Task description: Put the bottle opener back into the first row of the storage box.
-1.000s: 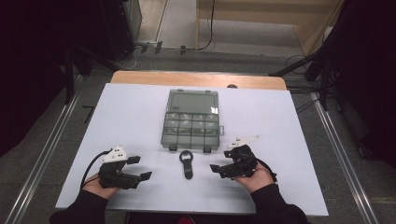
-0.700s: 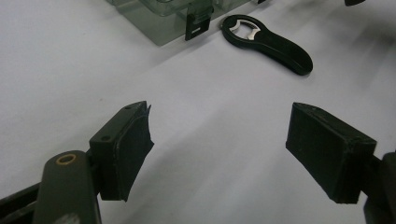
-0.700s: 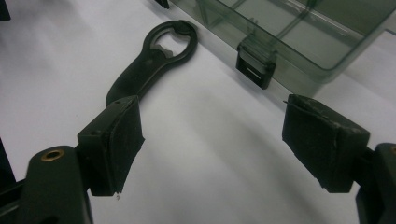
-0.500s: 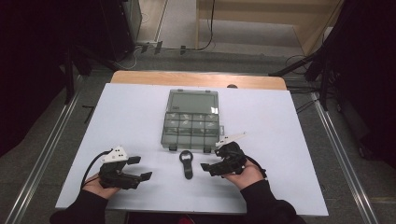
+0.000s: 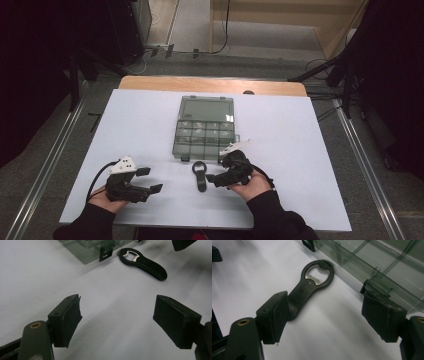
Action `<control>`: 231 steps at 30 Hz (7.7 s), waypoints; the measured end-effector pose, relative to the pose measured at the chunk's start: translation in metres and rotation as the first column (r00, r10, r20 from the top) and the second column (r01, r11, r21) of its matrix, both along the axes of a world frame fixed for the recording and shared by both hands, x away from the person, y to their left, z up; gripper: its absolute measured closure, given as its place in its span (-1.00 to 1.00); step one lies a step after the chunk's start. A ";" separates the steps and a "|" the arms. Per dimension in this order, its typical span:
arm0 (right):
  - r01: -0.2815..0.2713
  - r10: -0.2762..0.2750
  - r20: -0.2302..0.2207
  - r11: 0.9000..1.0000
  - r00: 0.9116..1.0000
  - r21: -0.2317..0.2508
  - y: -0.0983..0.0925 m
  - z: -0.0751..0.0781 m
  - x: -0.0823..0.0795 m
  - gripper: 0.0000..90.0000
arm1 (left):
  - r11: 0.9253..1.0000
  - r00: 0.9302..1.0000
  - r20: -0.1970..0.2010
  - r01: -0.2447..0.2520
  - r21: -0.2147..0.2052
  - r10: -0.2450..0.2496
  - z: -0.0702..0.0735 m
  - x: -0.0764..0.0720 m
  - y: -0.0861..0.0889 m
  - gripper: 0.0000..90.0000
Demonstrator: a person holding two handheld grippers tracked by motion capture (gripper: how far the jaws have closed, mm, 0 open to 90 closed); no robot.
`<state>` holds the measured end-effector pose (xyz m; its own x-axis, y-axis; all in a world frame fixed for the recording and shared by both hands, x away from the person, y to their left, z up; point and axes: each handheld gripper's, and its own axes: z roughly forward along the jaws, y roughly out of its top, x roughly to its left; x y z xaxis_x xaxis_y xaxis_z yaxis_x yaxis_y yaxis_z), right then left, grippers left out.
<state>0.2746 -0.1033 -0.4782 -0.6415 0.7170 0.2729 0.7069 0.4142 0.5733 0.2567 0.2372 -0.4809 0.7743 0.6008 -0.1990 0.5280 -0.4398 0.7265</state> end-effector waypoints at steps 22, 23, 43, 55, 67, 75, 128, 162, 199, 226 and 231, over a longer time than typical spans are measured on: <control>0.086 -0.097 -0.080 0.988 0.992 -0.129 0.045 -0.004 0.000 -0.44 | 1.000 1.000 0.005 0.008 -0.003 -0.008 0.001 -0.001 0.000 -0.52; 0.089 -0.102 -0.086 0.986 0.991 -0.142 0.046 -0.004 0.001 -0.44 | 1.000 1.000 0.007 0.009 -0.002 -0.009 0.001 -0.001 0.000 -0.52; 0.159 -0.211 -0.143 0.938 0.967 -0.307 0.077 -0.003 0.002 -0.24 | 1.000 1.000 0.008 0.005 -0.007 -0.005 0.002 -0.001 0.001 -0.52; 0.144 -0.205 -0.137 0.922 0.969 -0.360 0.075 0.000 0.004 0.33 | 1.000 1.000 0.009 0.009 -0.003 -0.009 0.001 -0.001 0.001 -0.52; 0.058 -0.115 -0.158 0.943 0.981 -0.327 0.064 0.000 0.008 0.46 | 1.000 1.000 0.007 0.008 -0.008 -0.008 0.001 -0.001 0.000 -0.52; -0.027 -0.016 -0.152 0.961 0.988 -0.274 0.053 0.001 0.011 0.46 | 1.000 1.000 0.004 0.003 -0.009 -0.003 0.001 0.000 0.001 -0.52; -0.470 0.467 -0.057 0.876 0.883 -0.112 0.004 0.052 0.043 0.46 | 1.000 1.000 -0.007 0.010 -0.002 -0.010 0.000 0.000 0.000 -0.52; -0.432 0.430 -0.048 0.894 0.902 -0.120 -0.003 0.059 0.108 0.46 | 1.000 1.000 -0.011 0.017 -0.002 -0.017 -0.001 0.000 0.000 -0.52; -0.464 0.459 -0.077 0.852 0.885 -0.242 0.018 0.039 0.172 0.46 | 0.999 0.999 -0.018 0.034 0.000 -0.034 -0.001 0.000 -0.001 -0.52; -0.346 0.346 -0.026 0.927 0.938 -0.148 0.019 0.043 0.163 -0.29 | 0.999 0.999 -0.020 0.036 0.005 -0.035 -0.002 0.000 -0.002 -0.52; -0.283 0.281 -0.031 0.954 0.959 -0.104 0.015 0.043 0.153 -0.45 | 0.999 0.999 -0.022 0.034 0.008 -0.033 -0.002 0.000 -0.002 -0.52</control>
